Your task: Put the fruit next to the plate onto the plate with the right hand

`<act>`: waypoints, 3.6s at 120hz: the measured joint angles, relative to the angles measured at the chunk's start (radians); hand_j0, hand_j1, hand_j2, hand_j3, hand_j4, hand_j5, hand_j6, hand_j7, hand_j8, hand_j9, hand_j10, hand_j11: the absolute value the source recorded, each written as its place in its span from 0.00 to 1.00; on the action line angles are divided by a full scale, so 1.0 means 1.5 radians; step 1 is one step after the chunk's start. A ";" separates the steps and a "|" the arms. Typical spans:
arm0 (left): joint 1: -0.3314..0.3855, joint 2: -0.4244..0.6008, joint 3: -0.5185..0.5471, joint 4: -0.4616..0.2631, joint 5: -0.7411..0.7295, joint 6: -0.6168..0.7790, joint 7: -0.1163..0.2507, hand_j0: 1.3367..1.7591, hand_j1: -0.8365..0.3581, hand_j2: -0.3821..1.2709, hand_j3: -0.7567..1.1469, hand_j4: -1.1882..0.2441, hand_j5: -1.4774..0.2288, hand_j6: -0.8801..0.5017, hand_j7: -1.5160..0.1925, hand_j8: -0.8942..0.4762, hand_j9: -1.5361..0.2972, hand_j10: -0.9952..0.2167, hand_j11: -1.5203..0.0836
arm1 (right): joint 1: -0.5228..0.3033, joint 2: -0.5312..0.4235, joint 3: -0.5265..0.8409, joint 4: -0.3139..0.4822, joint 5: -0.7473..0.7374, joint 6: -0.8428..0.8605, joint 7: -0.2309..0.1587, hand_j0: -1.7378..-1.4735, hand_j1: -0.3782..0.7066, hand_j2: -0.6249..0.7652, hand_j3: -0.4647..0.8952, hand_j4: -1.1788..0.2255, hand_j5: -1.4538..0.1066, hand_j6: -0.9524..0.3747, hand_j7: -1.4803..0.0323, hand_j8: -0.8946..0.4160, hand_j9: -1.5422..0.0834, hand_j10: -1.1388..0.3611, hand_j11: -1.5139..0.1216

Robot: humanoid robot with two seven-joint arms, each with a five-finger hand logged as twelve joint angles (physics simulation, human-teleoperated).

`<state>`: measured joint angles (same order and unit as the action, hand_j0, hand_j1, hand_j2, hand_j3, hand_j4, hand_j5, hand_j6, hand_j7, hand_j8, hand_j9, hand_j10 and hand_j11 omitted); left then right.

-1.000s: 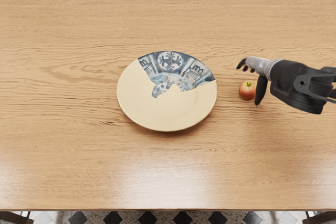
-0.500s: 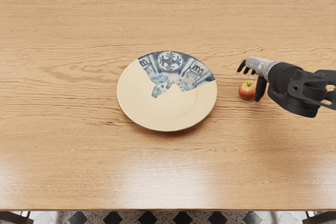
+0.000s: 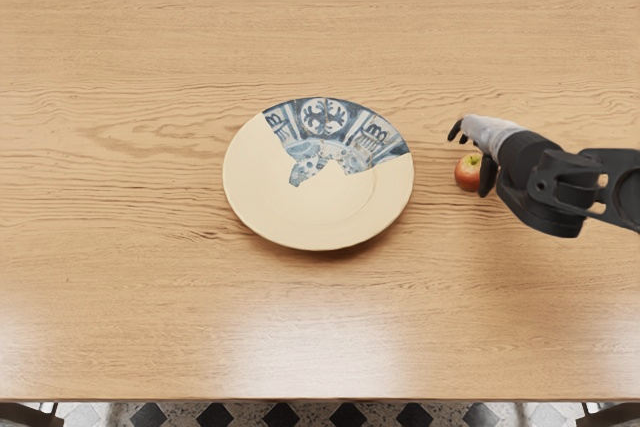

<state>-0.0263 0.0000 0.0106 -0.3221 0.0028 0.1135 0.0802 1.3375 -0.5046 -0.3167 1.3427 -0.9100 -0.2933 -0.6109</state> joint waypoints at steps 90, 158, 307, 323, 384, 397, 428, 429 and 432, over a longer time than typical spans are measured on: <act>-0.001 0.000 0.000 0.000 0.000 0.000 0.000 0.76 0.99 0.23 0.40 0.83 0.87 0.64 0.89 0.65 0.84 0.82 0.95 | -0.027 0.031 0.002 -0.034 0.002 -0.016 0.000 0.30 0.48 0.39 0.34 0.55 0.59 0.41 0.63 0.37 0.62 0.49 0.60; -0.001 0.000 0.000 0.000 0.000 0.000 0.000 0.76 0.99 0.23 0.40 0.83 0.87 0.64 0.89 0.65 0.84 0.82 0.95 | -0.029 0.031 0.008 -0.036 0.007 -0.016 0.000 0.32 0.56 0.62 0.34 0.33 0.35 0.29 0.38 0.36 0.38 0.39 0.36; -0.001 0.000 0.000 0.000 0.000 0.000 0.000 0.76 0.99 0.23 0.40 0.83 0.87 0.64 0.89 0.65 0.84 0.82 0.95 | 0.086 0.073 0.243 -0.018 0.061 0.279 0.000 0.32 0.63 0.71 0.34 0.32 0.22 0.37 0.31 0.47 0.29 0.46 0.26; 0.000 0.000 0.000 0.000 0.000 0.000 0.000 0.76 0.99 0.23 0.40 0.83 0.87 0.64 0.89 0.65 0.84 0.82 0.95 | 0.091 0.110 0.244 -0.019 0.061 0.269 0.001 0.31 0.65 0.73 0.34 0.33 0.21 0.39 0.31 0.48 0.27 0.47 0.24; -0.001 0.000 0.000 0.000 0.000 0.000 0.000 0.76 0.99 0.23 0.40 0.83 0.87 0.64 0.89 0.65 0.84 0.82 0.95 | 0.039 0.178 0.164 -0.027 0.029 0.125 0.000 0.32 0.68 0.77 0.34 0.31 0.23 0.39 0.31 0.48 0.29 0.47 0.25; -0.001 0.000 0.000 0.000 0.000 0.000 0.000 0.76 0.99 0.23 0.40 0.83 0.87 0.64 0.89 0.65 0.84 0.82 0.95 | 0.031 0.184 0.148 -0.031 0.029 0.111 0.000 0.32 0.68 0.78 0.34 0.32 0.23 0.40 0.31 0.48 0.28 0.48 0.25; -0.001 0.000 0.000 0.000 0.000 0.000 0.000 0.76 0.99 0.23 0.40 0.83 0.87 0.64 0.89 0.65 0.84 0.82 0.95 | 0.021 0.193 0.141 -0.046 0.032 0.096 0.000 0.31 0.53 0.68 0.34 0.45 0.41 0.46 0.48 0.52 0.45 0.53 0.42; -0.001 0.000 0.000 0.000 0.000 0.000 0.000 0.76 0.99 0.23 0.40 0.83 0.87 0.64 0.89 0.65 0.84 0.82 0.95 | 0.021 0.193 0.142 -0.047 0.032 0.096 0.000 0.31 0.51 0.67 0.34 0.46 0.43 0.47 0.50 0.52 0.47 0.54 0.44; -0.001 0.000 0.000 0.000 0.000 0.000 0.000 0.76 0.99 0.23 0.40 0.83 0.87 0.64 0.89 0.65 0.84 0.82 0.95 | 0.020 0.193 0.146 -0.050 0.033 0.097 0.000 0.31 0.46 0.65 0.34 0.51 0.48 0.49 0.55 0.54 0.52 0.56 0.49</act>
<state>-0.0276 0.0000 0.0107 -0.3221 0.0030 0.1134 0.0800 1.3675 -0.2153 -0.0975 1.2675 -0.8613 -0.1481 -0.6106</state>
